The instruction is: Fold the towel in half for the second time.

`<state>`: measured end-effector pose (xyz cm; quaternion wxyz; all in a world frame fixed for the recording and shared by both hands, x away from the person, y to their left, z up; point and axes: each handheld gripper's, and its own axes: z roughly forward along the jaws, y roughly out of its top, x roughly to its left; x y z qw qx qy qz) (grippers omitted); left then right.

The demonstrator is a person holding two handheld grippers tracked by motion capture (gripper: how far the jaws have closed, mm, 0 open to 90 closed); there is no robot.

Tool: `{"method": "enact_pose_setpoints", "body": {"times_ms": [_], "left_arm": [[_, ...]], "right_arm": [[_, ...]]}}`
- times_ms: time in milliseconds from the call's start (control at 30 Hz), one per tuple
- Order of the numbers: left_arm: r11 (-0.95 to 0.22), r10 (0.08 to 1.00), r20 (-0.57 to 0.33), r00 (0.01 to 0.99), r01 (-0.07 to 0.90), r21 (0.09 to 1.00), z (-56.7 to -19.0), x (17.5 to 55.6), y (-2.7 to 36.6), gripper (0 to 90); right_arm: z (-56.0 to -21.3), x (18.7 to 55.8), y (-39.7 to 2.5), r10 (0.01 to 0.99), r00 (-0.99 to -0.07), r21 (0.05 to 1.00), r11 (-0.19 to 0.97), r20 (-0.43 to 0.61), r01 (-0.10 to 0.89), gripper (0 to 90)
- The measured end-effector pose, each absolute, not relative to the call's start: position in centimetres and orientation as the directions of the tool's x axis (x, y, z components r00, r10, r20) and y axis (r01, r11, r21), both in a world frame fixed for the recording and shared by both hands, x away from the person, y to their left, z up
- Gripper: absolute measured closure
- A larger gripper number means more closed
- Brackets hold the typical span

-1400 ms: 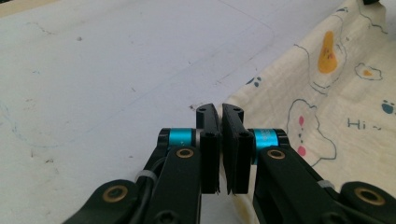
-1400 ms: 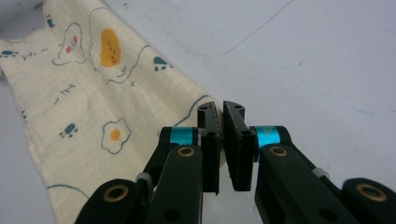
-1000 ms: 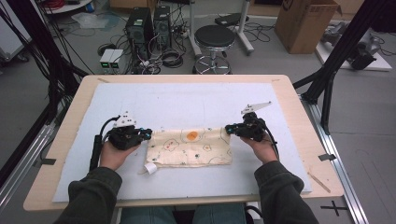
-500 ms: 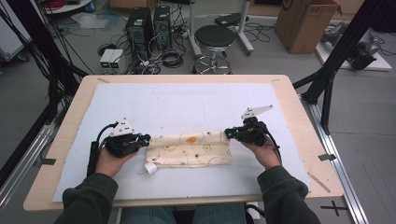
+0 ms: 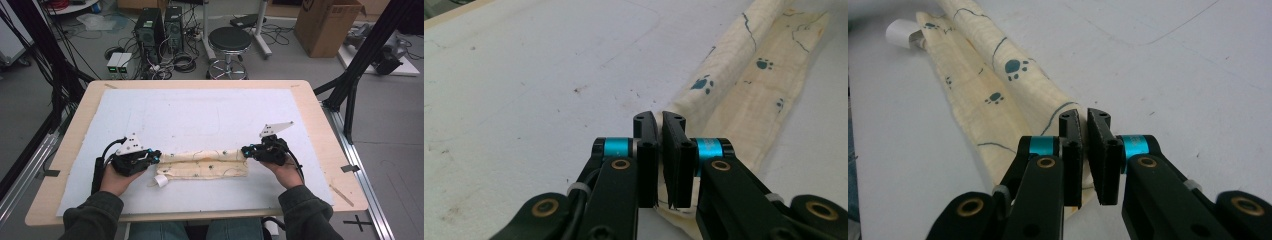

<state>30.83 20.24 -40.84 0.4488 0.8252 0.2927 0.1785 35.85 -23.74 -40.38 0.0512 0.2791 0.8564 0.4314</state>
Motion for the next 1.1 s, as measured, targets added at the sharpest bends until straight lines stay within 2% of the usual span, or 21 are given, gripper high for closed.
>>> {"method": "enact_pose_setpoints", "body": {"times_ms": [267,1100], "left_arm": [[-0.458,0.634,0.06,0.771,0.311,0.833,-41.3,30.0,20.0,84.5],[-0.475,0.602,0.035,0.798,0.323,0.819,-42.9,27.8,20.2,81.2]], "right_arm": [[-40.8,34.9,-24.0,0.515,-0.842,0.768,0.472,0.16,0.434,84.7],[-42.6,32.4,-24.0,0.492,-0.855,0.762,0.487,0.165,0.427,82.2]]}}
